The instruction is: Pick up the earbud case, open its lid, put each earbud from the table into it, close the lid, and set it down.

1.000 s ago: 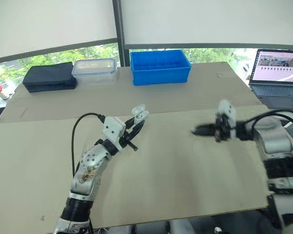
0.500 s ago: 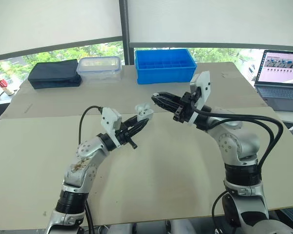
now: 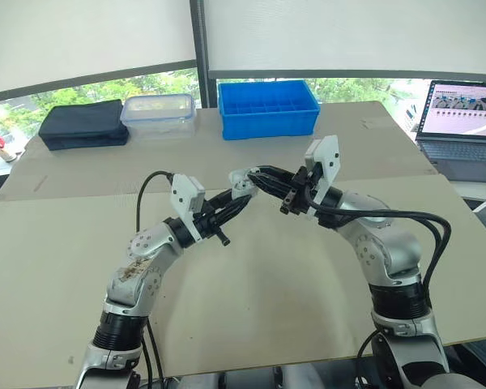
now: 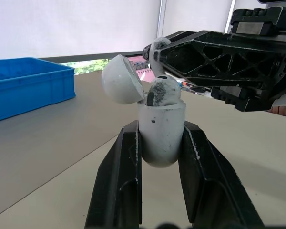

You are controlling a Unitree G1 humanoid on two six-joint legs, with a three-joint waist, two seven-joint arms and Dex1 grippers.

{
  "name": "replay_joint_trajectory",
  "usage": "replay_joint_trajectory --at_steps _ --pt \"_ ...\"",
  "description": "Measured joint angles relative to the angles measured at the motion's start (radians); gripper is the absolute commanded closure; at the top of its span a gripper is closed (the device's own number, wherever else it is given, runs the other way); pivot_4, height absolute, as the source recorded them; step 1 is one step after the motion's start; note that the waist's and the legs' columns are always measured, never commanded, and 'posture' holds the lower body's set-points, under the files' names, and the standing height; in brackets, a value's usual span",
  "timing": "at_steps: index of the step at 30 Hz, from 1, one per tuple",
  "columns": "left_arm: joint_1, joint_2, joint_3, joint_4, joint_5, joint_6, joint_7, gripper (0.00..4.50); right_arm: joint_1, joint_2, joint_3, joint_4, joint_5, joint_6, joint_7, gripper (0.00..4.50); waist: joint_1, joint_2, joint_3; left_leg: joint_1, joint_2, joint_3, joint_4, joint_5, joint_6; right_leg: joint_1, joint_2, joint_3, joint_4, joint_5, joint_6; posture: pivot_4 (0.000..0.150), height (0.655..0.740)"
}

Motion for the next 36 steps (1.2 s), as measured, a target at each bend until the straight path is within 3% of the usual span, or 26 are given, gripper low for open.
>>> replay_joint_trajectory --at_steps 14,16,18,27,36 --pt "0.005 -0.001 -0.006 -0.012 0.0 0.001 0.0 3.95 0.006 -0.038 0.025 0.005 -0.03 -0.054 0.01 4.19 0.0 0.0 0.0 0.0 0.0 0.0 0.0 0.0 0.0 0.0 0.0 0.0 0.0 0.0 0.0 0.15 0.74" --pt "0.005 -0.001 -0.008 -0.012 0.0 0.001 0.0 3.95 0.011 -0.041 0.025 -0.001 -0.028 -0.054 0.011 3.11 0.0 0.0 0.0 0.0 0.0 0.0 0.0 0.0 0.0 0.0 0.0 0.0 0.0 0.0 0.0 0.15 0.74" --pt "0.005 -0.002 -0.007 -0.012 0.0 0.001 0.002 3.95 0.022 -0.042 0.029 -0.008 -0.023 -0.053 0.012 2.5 0.0 0.0 0.0 0.0 0.0 0.0 0.0 0.0 0.0 0.0 0.0 0.0 0.0 0.0 0.0 0.15 0.74" --pt "0.006 -0.005 -0.009 -0.012 0.001 0.001 0.003 3.95 0.029 -0.071 0.025 -0.006 0.002 -0.051 0.024 2.5 0.0 0.0 0.0 0.0 0.0 0.0 0.0 0.0 0.001 0.0 0.0 0.0 0.0 0.0 0.0 0.15 0.74" --pt "0.006 0.016 -0.009 -0.009 0.0 -0.002 -0.028 3.95 0.062 -0.245 -0.06 -0.005 0.152 0.062 0.175 2.5 0.004 0.0 0.0 0.0 0.0 0.001 0.0 -0.002 0.003 0.001 0.0 0.0 -0.001 0.0 0.0 0.15 0.74"
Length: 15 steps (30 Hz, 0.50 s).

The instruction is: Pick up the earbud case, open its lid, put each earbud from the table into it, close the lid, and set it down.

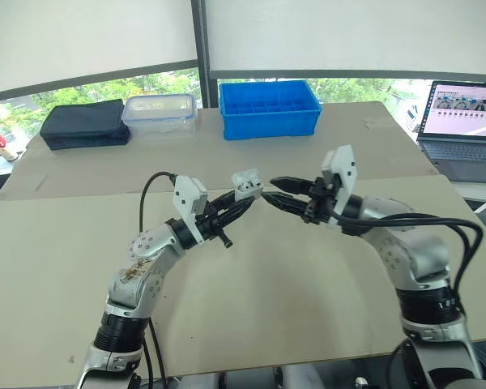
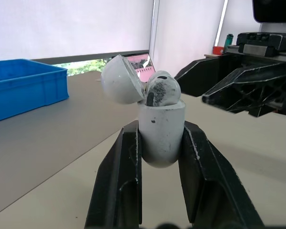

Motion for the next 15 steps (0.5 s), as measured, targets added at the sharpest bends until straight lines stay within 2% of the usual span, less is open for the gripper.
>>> replay_joint_trajectory --at_steps 2,3,7,11,15 --pt "0.0 0.007 0.0 0.0 -0.001 0.002 -0.012 3.95 -0.011 -0.02 -0.008 0.019 0.018 0.019 0.021 2.5 -0.004 0.0 0.0 0.0 0.001 0.0 0.0 0.0 0.0 0.0 0.0 0.0 0.0 0.0 0.0 0.15 0.74" --pt "-0.003 0.012 0.0 0.0 -0.007 0.013 -0.021 3.95 -0.031 -0.024 -0.01 0.054 0.019 0.03 0.028 3.03 -0.006 0.0 0.0 0.001 0.001 0.001 0.0 0.0 0.0 0.0 0.001 0.001 0.0 0.0 0.0 0.15 0.74" --pt "-0.013 0.059 -0.01 -0.034 -0.056 0.095 -0.067 3.95 -0.12 0.002 0.005 0.245 -0.044 0.021 -0.017 4.35 -0.007 0.0 0.0 0.001 0.001 0.001 -0.001 0.0 0.0 0.0 0.001 0.001 0.001 0.0 0.0 0.15 0.74" --pt "-0.019 0.101 -0.052 -0.074 -0.076 0.156 -0.111 3.95 -0.193 0.139 0.015 0.39 -0.055 0.023 -0.08 4.44 -0.01 0.0 0.0 0.001 0.001 0.002 -0.002 0.002 -0.003 -0.001 0.001 0.002 0.002 0.0 0.0 0.15 0.74" --pt "-0.02 0.129 -0.066 -0.081 -0.077 0.174 -0.13 3.95 -0.247 0.193 0.029 0.417 -0.015 0.078 -0.039 4.44 -0.007 0.0 0.0 0.0 0.001 0.002 -0.002 0.002 -0.003 0.0 0.0 0.002 0.002 0.0 0.0 0.15 0.74"
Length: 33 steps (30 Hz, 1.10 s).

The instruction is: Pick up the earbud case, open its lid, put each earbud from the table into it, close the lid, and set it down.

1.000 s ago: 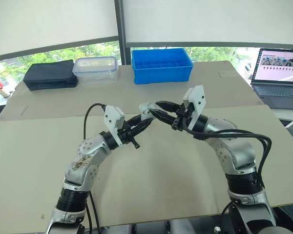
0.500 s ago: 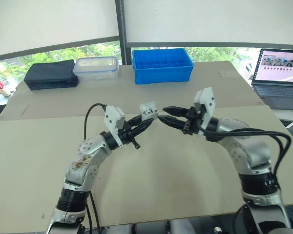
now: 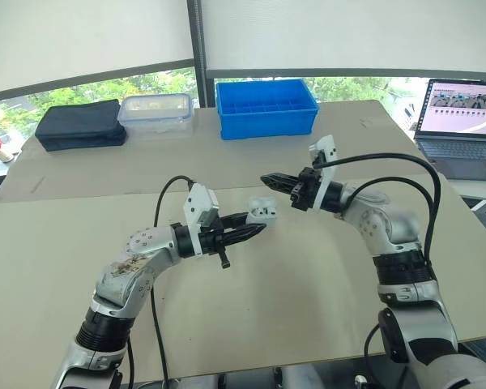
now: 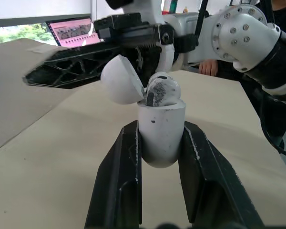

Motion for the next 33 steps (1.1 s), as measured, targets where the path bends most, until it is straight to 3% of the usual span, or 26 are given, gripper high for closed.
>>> replay_joint_trajectory --at_steps 3,8,15,27,33 --pt "-0.006 0.011 -0.003 0.002 0.017 -0.003 -0.001 3.95 -0.037 0.004 -0.008 -0.014 0.106 0.144 0.056 4.44 0.005 0.0 0.0 0.0 0.0 -0.001 0.0 -0.001 0.001 0.001 0.0 -0.001 0.0 0.0 0.0 0.15 0.74" --pt "-0.019 0.013 0.001 0.032 0.039 -0.008 0.0 3.95 -0.048 -0.108 0.005 -0.115 0.209 0.323 0.165 4.44 0.007 0.0 0.0 0.0 0.0 -0.001 0.0 -0.002 0.003 0.0 0.0 -0.002 -0.001 0.0 0.0 0.15 0.74" --pt "-0.031 0.002 0.009 0.068 0.041 -0.008 0.001 3.95 0.019 -0.135 0.051 -0.185 0.158 0.262 0.176 4.44 -0.001 0.0 0.0 0.0 0.0 -0.001 0.0 -0.001 0.002 0.0 0.0 -0.001 0.0 0.0 0.0 0.15 0.74" --pt "-0.033 0.009 0.013 0.066 0.04 -0.03 -0.024 3.95 -0.058 -0.099 -0.078 -0.087 0.224 0.318 0.084 4.44 0.002 0.0 0.0 0.0 0.0 -0.001 0.0 -0.001 0.002 0.0 -0.001 -0.001 0.0 0.0 0.0 0.15 0.74" --pt "-0.032 0.003 0.008 0.051 0.039 -0.045 -0.033 3.95 -0.046 -0.1 0.024 -0.027 0.051 0.191 0.039 4.44 0.001 0.0 0.0 0.0 0.0 -0.001 0.0 0.0 0.001 0.0 -0.001 -0.001 0.0 0.0 0.0 0.15 0.74"
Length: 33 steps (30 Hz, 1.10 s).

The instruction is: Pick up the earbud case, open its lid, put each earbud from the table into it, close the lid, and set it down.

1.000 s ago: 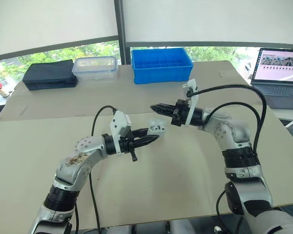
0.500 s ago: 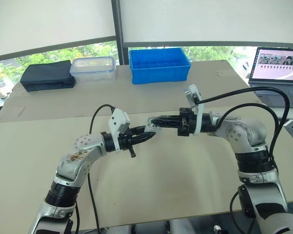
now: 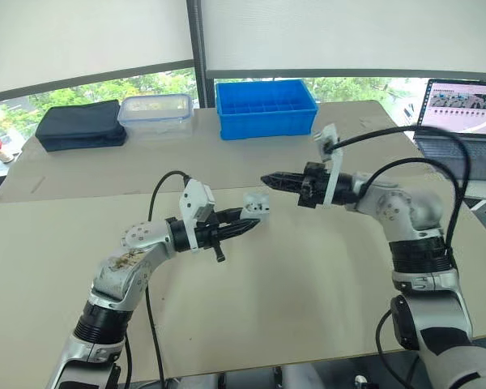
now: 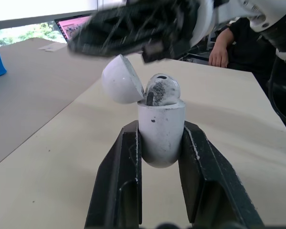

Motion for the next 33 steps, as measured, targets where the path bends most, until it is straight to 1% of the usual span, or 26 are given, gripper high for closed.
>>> replay_joint_trajectory --at_steps 4,10,14,20,23,26,29,31,33 --pt "0.0 -0.01 -0.004 -0.007 0.001 -0.001 0.0 3.95 0.019 0.002 0.043 0.01 -0.028 -0.007 0.034 4.44 0.0 0.0 0.0 0.0 0.0 0.0 0.0 0.0 0.0 0.0 0.0 0.0 0.0 0.0 0.0 0.15 0.74" --pt "0.006 -0.012 -0.007 -0.006 0.004 -0.003 0.001 3.95 0.018 0.018 -0.035 -0.038 0.118 0.132 0.072 4.44 0.0 0.0 0.0 0.0 0.0 -0.001 0.0 -0.001 0.002 0.0 0.0 0.0 0.0 0.0 0.0 0.15 0.74" --pt "0.013 -0.017 -0.01 -0.004 0.015 -0.003 0.007 3.95 0.021 -0.006 -0.035 -0.083 0.139 0.167 0.086 4.44 0.001 0.0 0.0 0.0 0.0 -0.001 0.0 -0.001 0.002 0.0 0.0 0.0 0.0 0.0 0.0 0.15 0.74" --pt "0.018 -0.036 -0.012 0.0 0.014 0.034 0.024 3.95 0.068 -0.047 0.012 -0.167 0.085 0.082 0.114 4.44 0.001 0.0 0.0 0.0 0.0 0.0 0.0 -0.001 0.002 0.0 0.0 0.0 0.0 0.0 0.0 0.15 0.74" --pt "0.021 -0.047 -0.01 0.011 0.011 0.056 0.04 3.95 0.095 -0.046 0.033 -0.192 0.038 0.025 0.099 4.44 0.001 0.0 0.0 0.0 0.0 0.0 0.0 -0.001 0.001 0.0 0.0 0.0 0.0 0.0 0.0 0.15 0.74" --pt "0.021 -0.056 0.005 0.013 -0.011 0.093 0.057 3.95 0.114 -0.021 0.02 -0.196 0.018 -0.03 0.073 4.44 0.0 0.0 0.0 0.0 0.0 -0.001 0.0 -0.001 0.001 0.0 0.0 0.0 0.0 0.0 0.0 0.15 0.74" --pt "0.021 -0.07 0.037 0.004 -0.053 0.134 0.084 3.95 0.124 -0.004 -0.013 -0.186 0.018 -0.055 0.048 3.58 0.0 0.0 0.0 0.0 0.0 -0.001 0.0 0.0 0.001 0.0 0.0 0.0 0.0 0.0 0.0 0.15 0.74" --pt "0.021 -0.093 0.08 -0.02 -0.111 0.202 0.14 3.95 0.144 -0.018 -0.049 -0.185 0.027 -0.061 0.051 2.89 0.007 0.0 0.0 0.0 0.0 -0.001 0.001 0.0 0.001 0.0 0.0 -0.001 0.0 0.0 0.0 0.15 0.74" --pt "0.027 -0.119 0.118 -0.039 -0.164 0.292 0.22 3.95 0.184 -0.059 -0.064 -0.196 0.032 -0.076 0.075 2.19 0.012 0.0 0.0 0.0 0.0 -0.001 0.001 -0.001 0.001 0.001 0.0 -0.001 0.0 0.0 0.0 0.15 0.74"
